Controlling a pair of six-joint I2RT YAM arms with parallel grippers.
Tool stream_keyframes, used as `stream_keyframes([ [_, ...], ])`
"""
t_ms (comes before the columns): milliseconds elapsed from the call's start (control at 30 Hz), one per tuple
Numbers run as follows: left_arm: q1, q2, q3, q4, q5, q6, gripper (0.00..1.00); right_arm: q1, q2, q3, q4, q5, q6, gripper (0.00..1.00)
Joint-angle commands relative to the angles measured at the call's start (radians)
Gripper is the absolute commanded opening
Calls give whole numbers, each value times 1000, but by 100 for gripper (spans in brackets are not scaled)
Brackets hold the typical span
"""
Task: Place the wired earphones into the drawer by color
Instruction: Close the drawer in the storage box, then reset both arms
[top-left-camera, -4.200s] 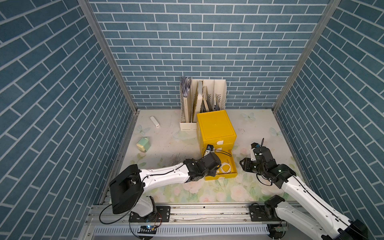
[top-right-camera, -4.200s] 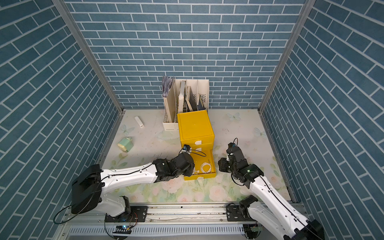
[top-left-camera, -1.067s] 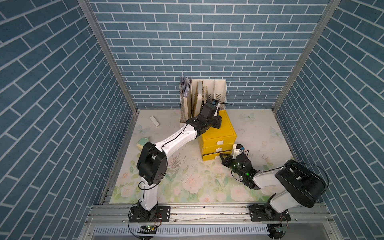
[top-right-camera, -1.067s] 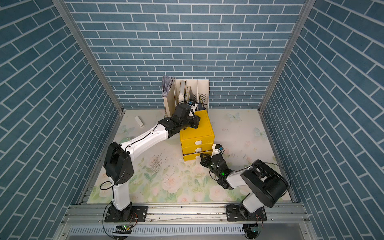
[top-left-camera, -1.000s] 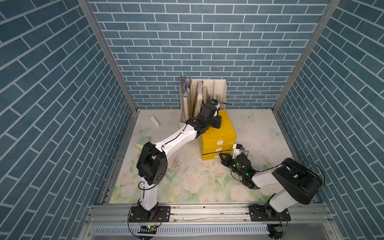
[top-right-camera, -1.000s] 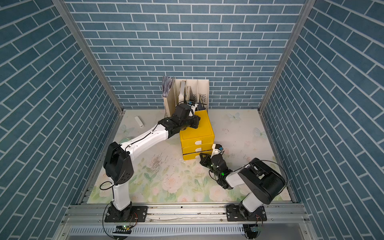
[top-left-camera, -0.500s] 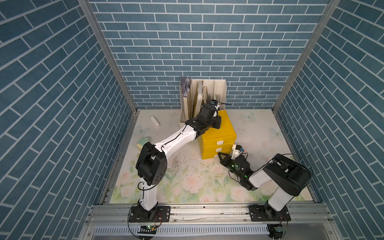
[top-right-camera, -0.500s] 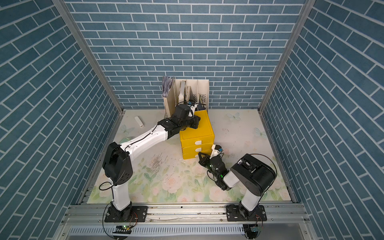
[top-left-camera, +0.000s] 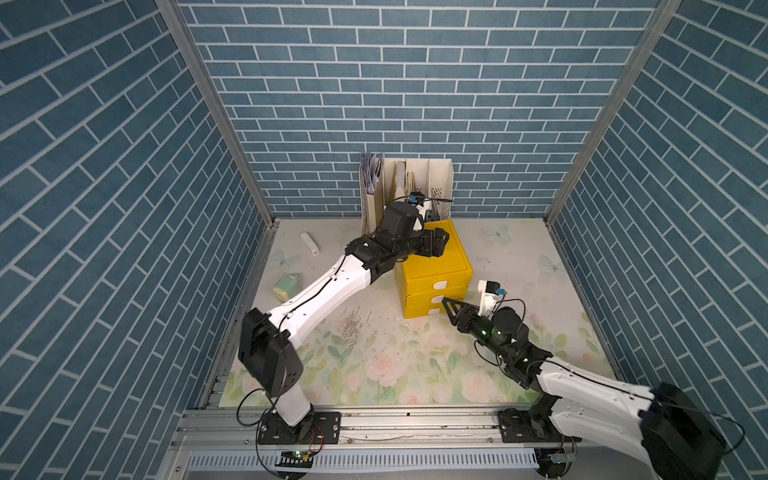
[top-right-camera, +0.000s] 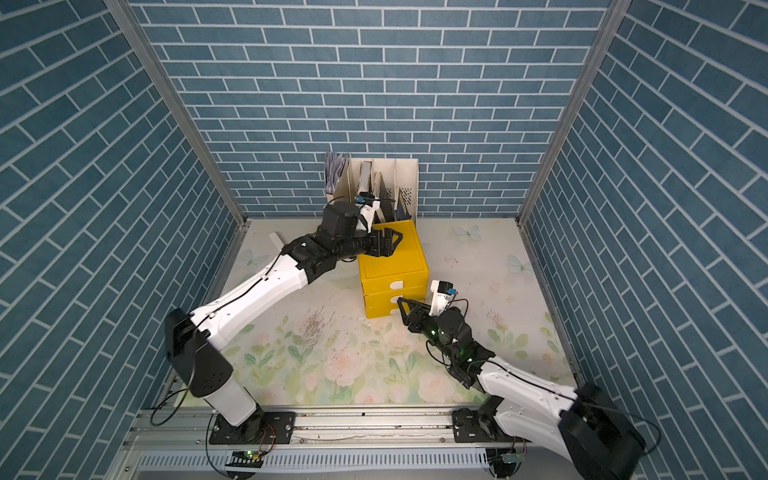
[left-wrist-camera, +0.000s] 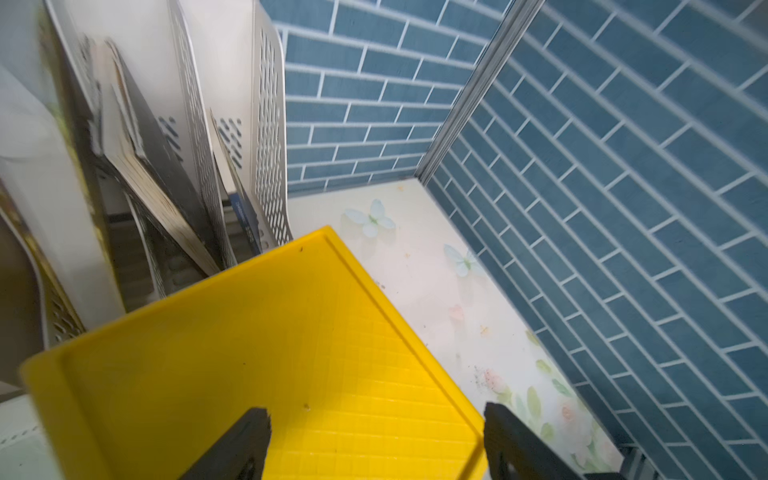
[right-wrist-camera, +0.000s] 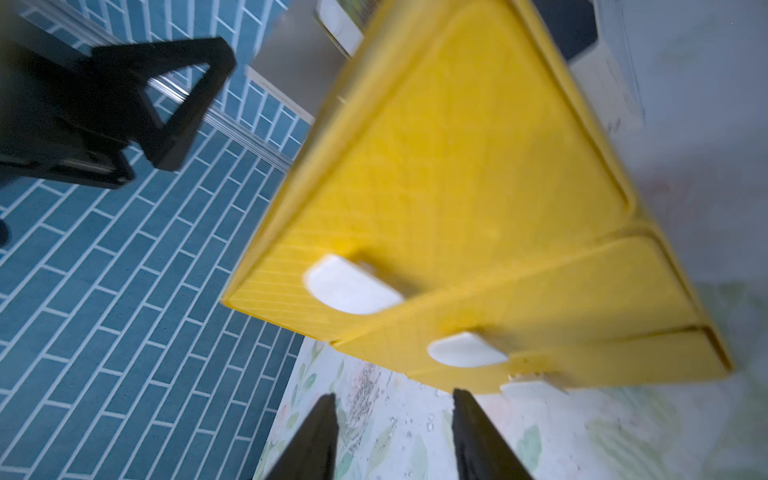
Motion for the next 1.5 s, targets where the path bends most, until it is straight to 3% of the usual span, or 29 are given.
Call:
stream_keyframes([
  [0, -1, -146, -26, -12, -57, -9, 91, 2, -188, 135, -572, 108, -238, 71],
  [67, -2, -264, -102, 3, -131, 3, 100, -11, -205, 237, -745, 227, -339, 85],
  [133, 0, -403, -214, 19, -266, 20, 100, -65, -154, 343, -866, 330, -421, 93],
  [167, 10, -469, -276, 19, -355, 21, 100, -122, -117, 394, -890, 346, -466, 100],
  [200, 33, -531, -329, 5, -430, 22, 100, -196, -83, 434, -897, 345, -499, 100],
  [267, 129, -607, -416, -47, -520, 7, 100, -374, -33, 485, -865, 289, -539, 100],
  [367, 358, -652, -562, -83, -503, -27, 100, -649, 58, 503, -759, 113, -534, 100],
  [433, 456, -679, -695, -18, -518, -46, 100, -751, 137, 494, -700, 60, -507, 100],
  [500, 479, -720, -853, 112, -624, -70, 100, -765, 197, 445, -575, 121, -519, 100],
  [600, 479, -752, -1037, 347, -671, -15, 100, -766, 215, 304, -320, 215, -565, 100],
  [800, 481, -686, -1308, 866, -823, 162, 100, -765, 226, 72, 58, 352, -760, 100],
  [1000, 503, -350, -1363, 1270, -787, 299, 100, -764, 273, -210, 585, 363, -774, 98],
  [1067, 503, -255, -1353, 1344, -838, 312, 100, -757, 324, -241, 683, 378, -768, 96],
  [1133, 517, -235, -1310, 1273, -809, 297, 95, -741, 372, -228, 740, 367, -806, 95],
  [1200, 516, -232, -1352, 1384, -679, 404, 94, -718, 480, -209, 828, 349, -849, 92],
  [1333, 521, -153, -1330, 1430, -712, 383, 94, -642, 536, -137, 755, 354, -944, 88],
  [1367, 531, -157, -1311, 1378, -686, 369, 90, -645, 539, -132, 753, 344, -943, 88],
  [1467, 629, -185, -1381, 1462, -487, 318, 90, -653, 549, -102, 700, 328, -938, 89],
])
